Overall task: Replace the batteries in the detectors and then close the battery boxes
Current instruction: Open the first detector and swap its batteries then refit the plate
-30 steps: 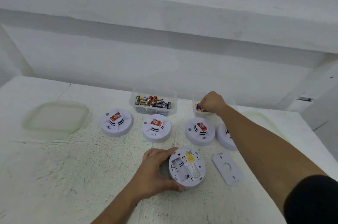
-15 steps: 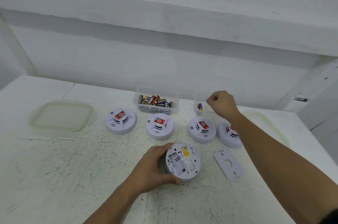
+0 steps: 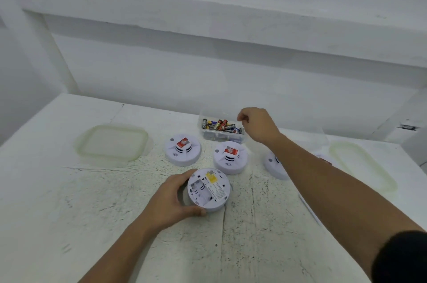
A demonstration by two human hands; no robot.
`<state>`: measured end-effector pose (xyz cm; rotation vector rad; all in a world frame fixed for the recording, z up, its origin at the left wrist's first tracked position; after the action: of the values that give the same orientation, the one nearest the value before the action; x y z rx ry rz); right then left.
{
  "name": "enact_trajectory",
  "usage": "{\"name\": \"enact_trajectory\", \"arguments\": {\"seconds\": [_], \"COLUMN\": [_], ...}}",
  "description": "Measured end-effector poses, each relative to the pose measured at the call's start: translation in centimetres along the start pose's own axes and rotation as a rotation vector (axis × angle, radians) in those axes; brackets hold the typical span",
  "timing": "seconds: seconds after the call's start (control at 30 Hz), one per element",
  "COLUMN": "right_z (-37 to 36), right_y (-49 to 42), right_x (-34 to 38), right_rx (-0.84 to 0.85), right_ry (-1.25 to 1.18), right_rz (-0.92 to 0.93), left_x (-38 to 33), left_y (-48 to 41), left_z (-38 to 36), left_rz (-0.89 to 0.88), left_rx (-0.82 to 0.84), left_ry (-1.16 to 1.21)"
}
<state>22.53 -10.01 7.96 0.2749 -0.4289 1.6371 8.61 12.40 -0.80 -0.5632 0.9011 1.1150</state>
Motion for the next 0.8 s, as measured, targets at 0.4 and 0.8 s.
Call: {"name": "enact_trajectory", "arguments": {"seconds": [0.4, 0.8], "right_z": [-6.0, -1.0], "right_y": [-4.2, -0.5], "right_x": [2.6, 1.6], "right_rx": [0.272, -0.051], "right_ry": [0.152, -0.685], "right_rz": [-0.045, -0.276], "left_x": [1.4, 1.5], "left_y": [-0.6, -0.6], "left_z": [-0.3, -0.2], "left_rz": [-0.073, -0.095], "left_rx": [0.032, 0.022], "left_ry": [-0.066, -0.069]}}
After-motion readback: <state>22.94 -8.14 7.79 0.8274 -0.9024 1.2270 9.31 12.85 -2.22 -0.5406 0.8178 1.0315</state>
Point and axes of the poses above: each hand's wrist, its own y-axis away from the middle knuckle, its own z-axis out of the back of the hand, x = y × z, the point moved 8 cm from there along -y, towards the middle knuckle, and after that the axes turned 2 degrees about x, right-handed, at the moved point
